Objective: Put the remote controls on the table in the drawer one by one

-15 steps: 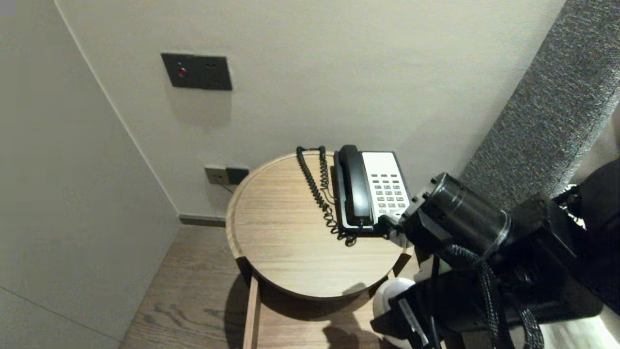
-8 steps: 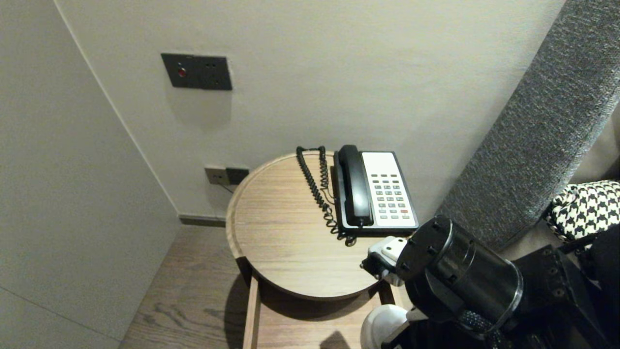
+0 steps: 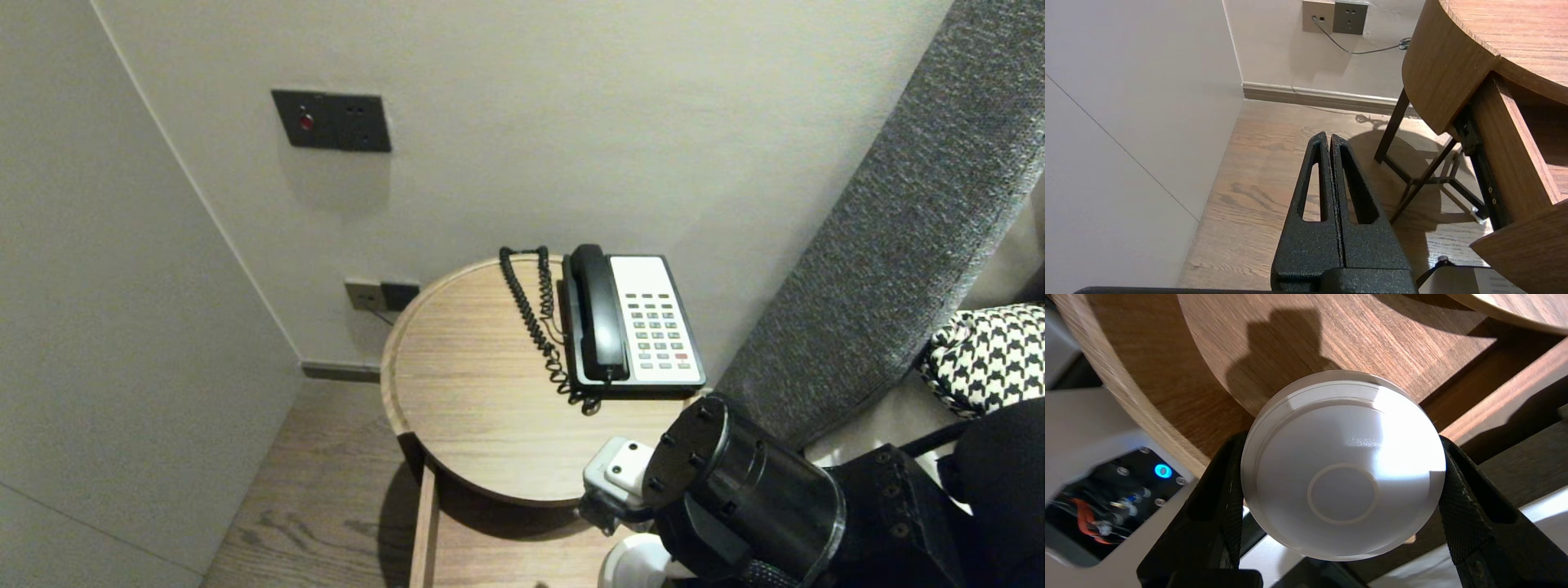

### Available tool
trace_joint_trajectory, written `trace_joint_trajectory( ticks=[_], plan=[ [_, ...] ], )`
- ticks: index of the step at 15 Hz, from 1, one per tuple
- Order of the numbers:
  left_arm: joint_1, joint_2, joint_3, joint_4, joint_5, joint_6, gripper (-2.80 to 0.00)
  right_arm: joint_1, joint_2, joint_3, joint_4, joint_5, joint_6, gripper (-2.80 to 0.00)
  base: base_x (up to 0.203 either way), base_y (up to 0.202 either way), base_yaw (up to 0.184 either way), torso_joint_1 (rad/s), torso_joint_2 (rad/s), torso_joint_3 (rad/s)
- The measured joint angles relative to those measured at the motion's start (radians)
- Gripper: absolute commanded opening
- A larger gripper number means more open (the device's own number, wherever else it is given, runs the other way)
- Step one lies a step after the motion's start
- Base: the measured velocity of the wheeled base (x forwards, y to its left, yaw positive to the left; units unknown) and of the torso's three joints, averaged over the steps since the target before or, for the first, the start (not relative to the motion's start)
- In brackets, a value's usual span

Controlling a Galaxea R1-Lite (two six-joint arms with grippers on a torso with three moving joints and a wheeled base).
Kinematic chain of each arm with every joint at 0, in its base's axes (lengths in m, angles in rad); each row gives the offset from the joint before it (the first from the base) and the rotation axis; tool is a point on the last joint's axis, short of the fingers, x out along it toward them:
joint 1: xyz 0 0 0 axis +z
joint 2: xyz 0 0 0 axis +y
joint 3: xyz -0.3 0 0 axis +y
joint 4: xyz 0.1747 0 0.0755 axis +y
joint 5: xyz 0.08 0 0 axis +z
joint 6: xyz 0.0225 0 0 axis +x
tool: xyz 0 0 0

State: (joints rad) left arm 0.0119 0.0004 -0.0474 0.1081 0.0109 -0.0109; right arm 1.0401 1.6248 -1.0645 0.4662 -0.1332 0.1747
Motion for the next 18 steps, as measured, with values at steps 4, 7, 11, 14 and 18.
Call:
trace_joint_trajectory(
  ticks=[4,7,11,14,18],
  plan=[
    [0.0,0.0,0.0,0.0,0.0,0.0,-2.8,0.025,0.057,-0.012,-0.001,-0.004,-0.034,-2.8,0.0,0.0,0.0,0.0,0.0,0.0],
    [0.0,0.0,0.0,0.0,0.0,0.001,-2.8,0.037,0.098,-0.029,-0.002,-0.005,-0.037,-2.8,0.0,0.0,0.0,0.0,0.0,0.0],
    [0.0,0.0,0.0,0.0,0.0,0.0,-2.8,0.04,0.164,-0.033,-0.052,-0.002,-0.048,-2.8,0.0,0.0,0.0,0.0,0.0,0.0],
    [0.0,0.0,0.0,0.0,0.001,0.001,-2.8,0.044,0.208,-0.034,-0.078,-0.001,-0.063,-2.8,0.0,0.0,0.0,0.0,0.0,0.0],
    [0.0,0.0,0.0,0.0,0.0,0.001,-2.8,0.041,0.247,-0.033,-0.08,0.021,-0.074,-2.8,0.0,0.0,0.0,0.0,0.0,0.0]
  ],
)
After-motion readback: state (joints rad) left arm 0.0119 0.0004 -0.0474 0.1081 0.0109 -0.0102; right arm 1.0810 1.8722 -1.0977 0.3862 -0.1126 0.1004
